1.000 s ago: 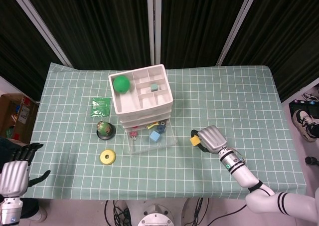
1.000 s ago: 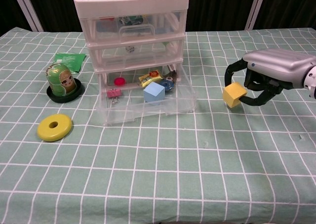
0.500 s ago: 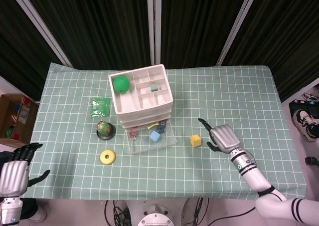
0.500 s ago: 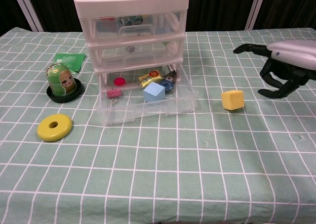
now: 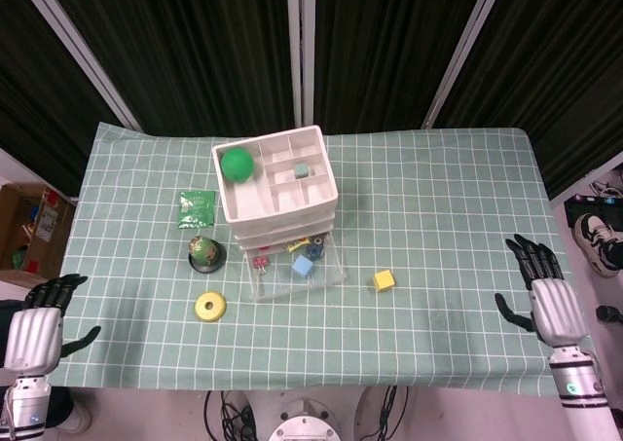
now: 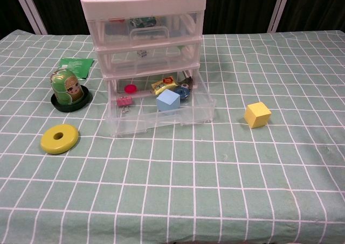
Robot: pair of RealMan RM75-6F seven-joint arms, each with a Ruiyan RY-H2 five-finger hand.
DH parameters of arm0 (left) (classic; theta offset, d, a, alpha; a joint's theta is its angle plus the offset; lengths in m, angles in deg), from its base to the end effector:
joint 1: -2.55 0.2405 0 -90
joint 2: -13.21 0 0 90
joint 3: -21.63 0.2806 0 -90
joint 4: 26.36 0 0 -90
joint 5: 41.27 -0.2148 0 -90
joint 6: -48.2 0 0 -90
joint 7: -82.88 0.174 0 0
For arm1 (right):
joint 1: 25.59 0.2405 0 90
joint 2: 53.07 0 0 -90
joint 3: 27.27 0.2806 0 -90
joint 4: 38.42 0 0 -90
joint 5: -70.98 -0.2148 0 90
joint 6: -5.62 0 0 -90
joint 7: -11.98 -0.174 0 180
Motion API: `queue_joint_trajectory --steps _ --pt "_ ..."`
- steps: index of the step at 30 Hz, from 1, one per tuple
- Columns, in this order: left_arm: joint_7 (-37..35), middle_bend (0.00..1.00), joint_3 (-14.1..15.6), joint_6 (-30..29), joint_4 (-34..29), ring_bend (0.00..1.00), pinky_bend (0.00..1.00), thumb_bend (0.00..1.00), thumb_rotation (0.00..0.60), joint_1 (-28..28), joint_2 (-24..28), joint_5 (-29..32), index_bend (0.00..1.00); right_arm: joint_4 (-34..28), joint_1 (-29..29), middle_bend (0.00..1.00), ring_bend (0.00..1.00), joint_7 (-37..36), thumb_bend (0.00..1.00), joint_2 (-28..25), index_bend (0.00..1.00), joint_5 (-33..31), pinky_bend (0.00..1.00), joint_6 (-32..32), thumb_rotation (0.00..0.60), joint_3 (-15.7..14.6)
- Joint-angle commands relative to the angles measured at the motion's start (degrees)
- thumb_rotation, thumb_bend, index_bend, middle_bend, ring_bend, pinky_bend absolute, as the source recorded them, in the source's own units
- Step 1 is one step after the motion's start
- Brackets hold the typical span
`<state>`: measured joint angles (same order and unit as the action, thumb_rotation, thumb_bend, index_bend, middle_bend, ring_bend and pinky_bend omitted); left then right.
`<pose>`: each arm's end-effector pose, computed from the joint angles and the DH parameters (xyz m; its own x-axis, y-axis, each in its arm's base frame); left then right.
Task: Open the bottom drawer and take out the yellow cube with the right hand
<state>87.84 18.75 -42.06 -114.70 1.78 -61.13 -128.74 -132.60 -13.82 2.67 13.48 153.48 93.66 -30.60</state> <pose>-0.3363 0.1889 0.1229 0.3782 -0.0557 0.9241 0.9256 0.0377 -0.3766 -0.3156 -0.2284 0.1424 0.1795 -0.0328 0.9832 -0.9826 -0.0540 0.1775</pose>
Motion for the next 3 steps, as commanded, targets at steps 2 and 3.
queue_joint_trajectory --steps 2,3 --pt "0.5 0.2 0.0 0.2 -0.2 0.18 0.21 0.12 0.6 -0.2 -0.2 -0.1 0.22 1.9 -3.0 0.0 0.0 -2.7 0.29 -0.6 0.0 2.9 0.0 2.1 0.6 -1.5" --pt "0.6 0.2 0.1 0.3 -0.3 0.18 0.21 0.12 0.6 -0.3 -0.2 -0.1 0.22 1.9 -3.1 0.0 0.0 -2.9 0.29 -0.8 0.0 3.5 0.0 2.0 0.6 -1.5"
